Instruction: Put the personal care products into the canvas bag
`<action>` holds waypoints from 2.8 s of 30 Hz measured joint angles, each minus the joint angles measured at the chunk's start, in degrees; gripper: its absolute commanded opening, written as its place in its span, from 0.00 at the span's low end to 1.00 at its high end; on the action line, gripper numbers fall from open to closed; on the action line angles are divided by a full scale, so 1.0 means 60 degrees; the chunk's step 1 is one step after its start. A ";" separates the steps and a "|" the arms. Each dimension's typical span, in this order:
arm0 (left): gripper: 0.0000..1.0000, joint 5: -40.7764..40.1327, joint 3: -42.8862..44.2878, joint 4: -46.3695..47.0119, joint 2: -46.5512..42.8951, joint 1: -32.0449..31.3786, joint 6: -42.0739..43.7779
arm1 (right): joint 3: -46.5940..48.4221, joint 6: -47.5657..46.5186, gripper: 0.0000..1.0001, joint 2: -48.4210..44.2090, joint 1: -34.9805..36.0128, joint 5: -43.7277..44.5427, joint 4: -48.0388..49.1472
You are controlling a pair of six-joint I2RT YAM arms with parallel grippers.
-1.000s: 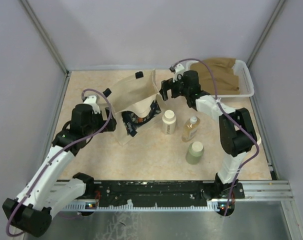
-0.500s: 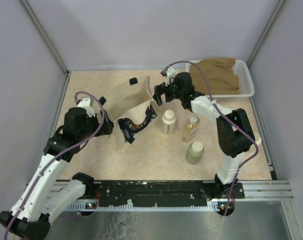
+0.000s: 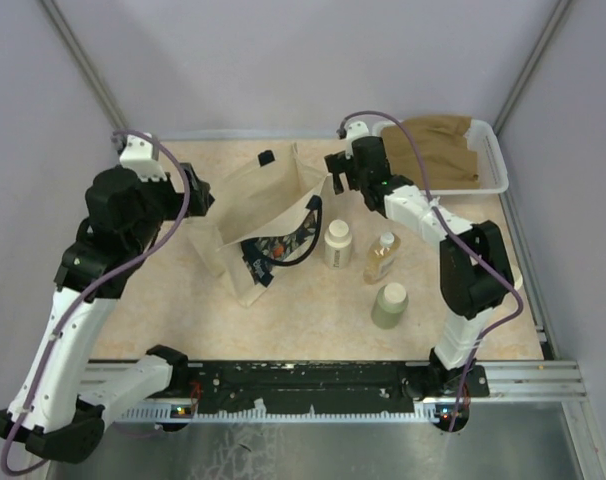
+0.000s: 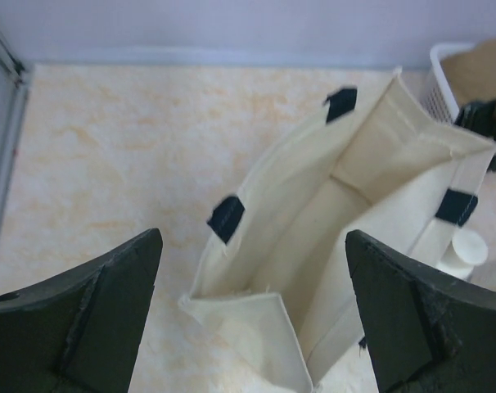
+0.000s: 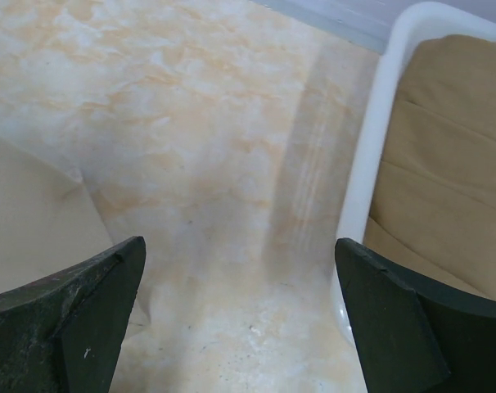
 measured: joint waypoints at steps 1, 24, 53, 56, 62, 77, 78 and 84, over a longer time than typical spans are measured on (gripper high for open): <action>0.99 -0.0160 0.0346 0.0073 0.0146 0.0000 0.0186 | 0.0000 0.0018 0.99 -0.0026 0.0000 0.0204 -0.0044; 0.99 -0.1027 0.1195 0.4284 0.4211 0.0004 0.2860 | 0.0674 0.1027 0.99 -0.2419 0.0000 0.0576 -0.3708; 0.99 0.3319 0.1730 0.2816 0.5679 0.1180 0.2827 | -0.0922 0.2583 0.99 -0.5249 0.0004 0.0415 -0.7144; 0.99 0.3453 0.1665 0.2801 0.5464 0.1180 0.2790 | -0.1078 0.2579 0.99 -0.5297 0.0004 0.0455 -0.7111; 0.99 0.3799 0.1209 0.2820 0.4907 0.1169 0.2652 | -0.1410 0.2583 0.99 -0.5340 0.0004 0.0492 -0.7114; 0.07 0.4244 0.0295 0.2834 0.5486 0.1100 0.2477 | -0.1468 0.2579 0.99 -0.5340 0.0004 0.0514 -0.7049; 0.00 0.4269 0.0295 0.2827 0.5552 0.1093 0.2422 | -0.1468 0.2579 0.99 -0.5340 0.0004 0.0517 -0.7049; 0.00 0.4003 0.0291 0.2790 0.5508 0.1082 0.2149 | -0.1712 0.2590 0.99 -0.5468 0.0004 0.0404 -0.7045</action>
